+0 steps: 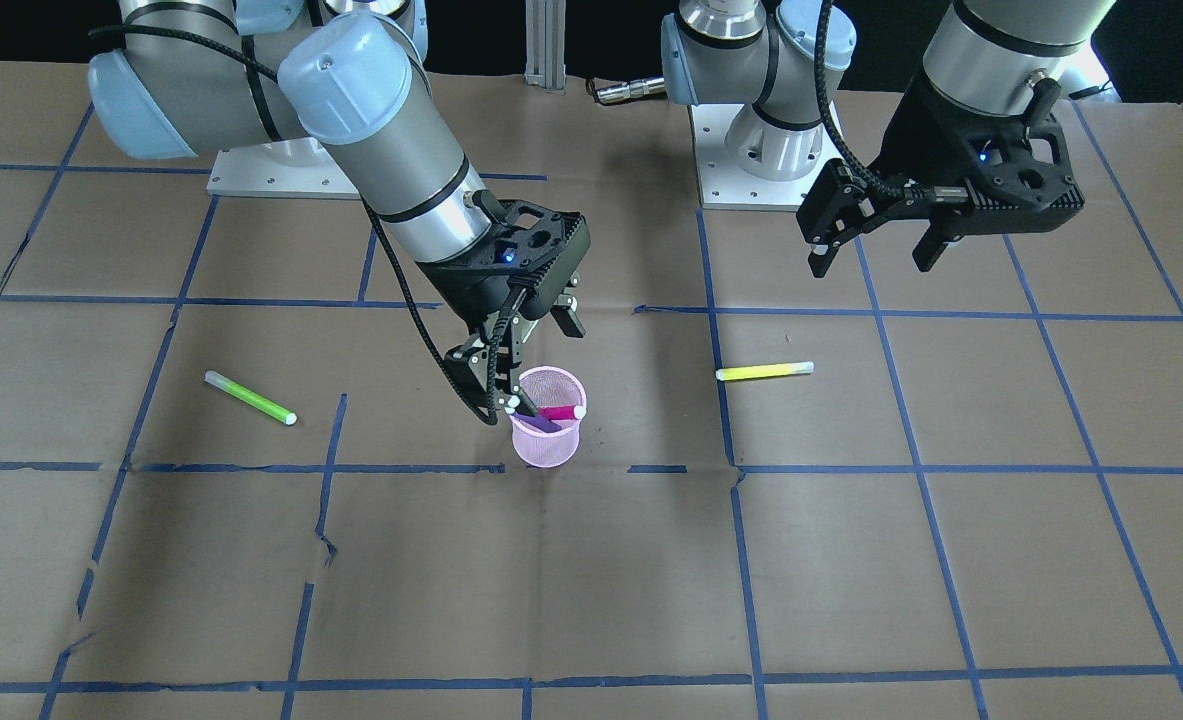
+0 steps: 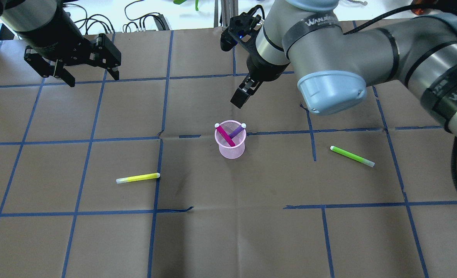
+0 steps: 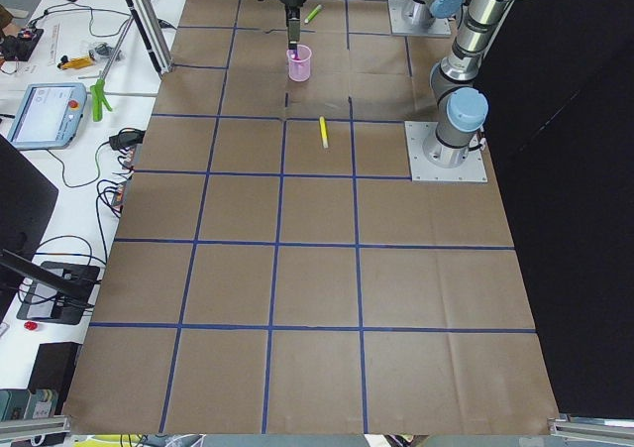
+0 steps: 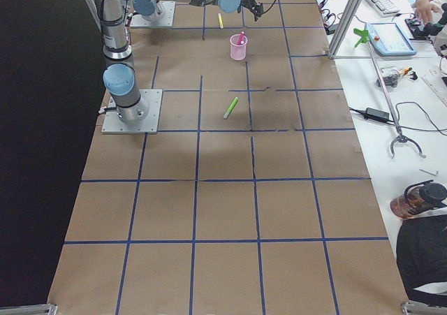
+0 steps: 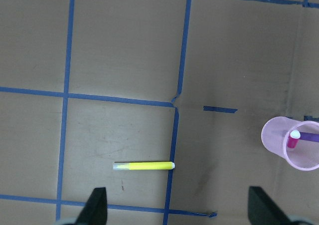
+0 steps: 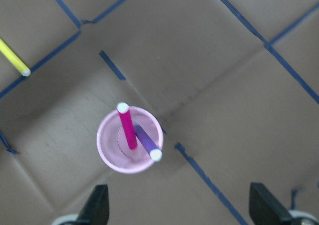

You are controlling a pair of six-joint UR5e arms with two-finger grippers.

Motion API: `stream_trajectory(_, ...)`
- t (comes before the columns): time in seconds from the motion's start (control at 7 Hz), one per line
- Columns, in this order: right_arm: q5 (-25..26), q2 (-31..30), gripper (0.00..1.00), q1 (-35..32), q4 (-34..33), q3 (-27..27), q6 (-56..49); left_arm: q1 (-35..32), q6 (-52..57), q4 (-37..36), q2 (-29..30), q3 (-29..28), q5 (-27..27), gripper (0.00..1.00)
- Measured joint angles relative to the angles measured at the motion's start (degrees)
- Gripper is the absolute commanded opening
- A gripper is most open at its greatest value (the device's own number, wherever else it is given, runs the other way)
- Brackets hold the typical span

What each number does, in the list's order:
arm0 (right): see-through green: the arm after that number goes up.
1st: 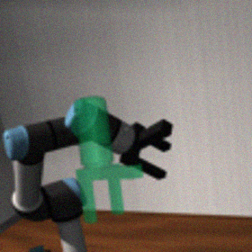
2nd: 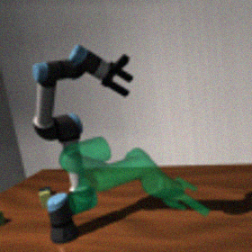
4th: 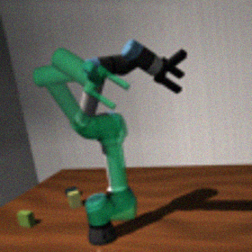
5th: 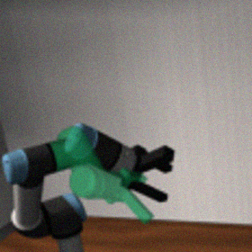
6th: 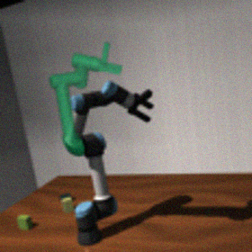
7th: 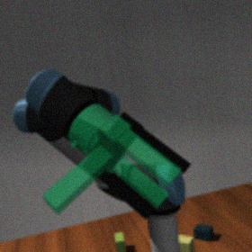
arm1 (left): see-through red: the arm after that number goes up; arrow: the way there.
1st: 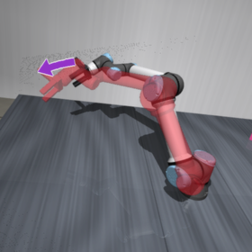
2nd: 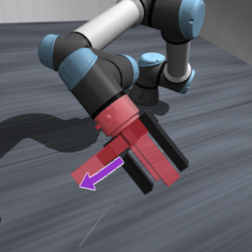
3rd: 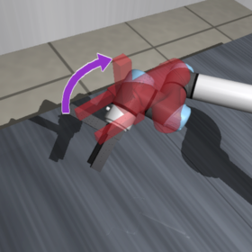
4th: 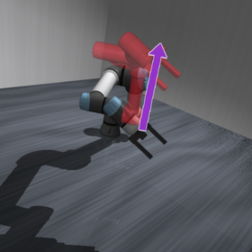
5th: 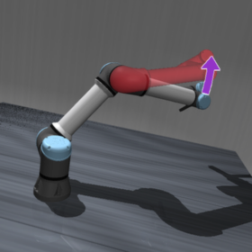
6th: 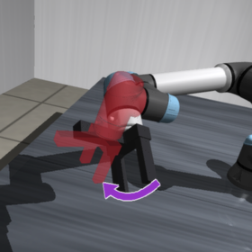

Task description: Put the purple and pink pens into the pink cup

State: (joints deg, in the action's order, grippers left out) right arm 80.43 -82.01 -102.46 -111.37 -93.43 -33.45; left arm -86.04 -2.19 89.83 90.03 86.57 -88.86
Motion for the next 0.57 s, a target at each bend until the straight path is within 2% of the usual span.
stream_trajectory(0.14, 3.66, -1.73, 1.00, 3.95, 4.79, 0.66, 5.08, 0.00, 0.00, 0.00, -0.01, 0.00, 0.00, 0.98)
stream_trajectory(0.43, 6.05, -5.45, 1.00, 13.83, 13.94, 1.74, 14.38, -0.02, 0.00, -0.01, -0.03, 0.10, 0.00, 0.98)
stream_trajectory(0.57, 7.44, -6.83, 1.00, 16.70, 18.15, 2.43, 19.65, -0.06, 0.00, -0.01, -0.03, 0.14, 0.00, 0.98)
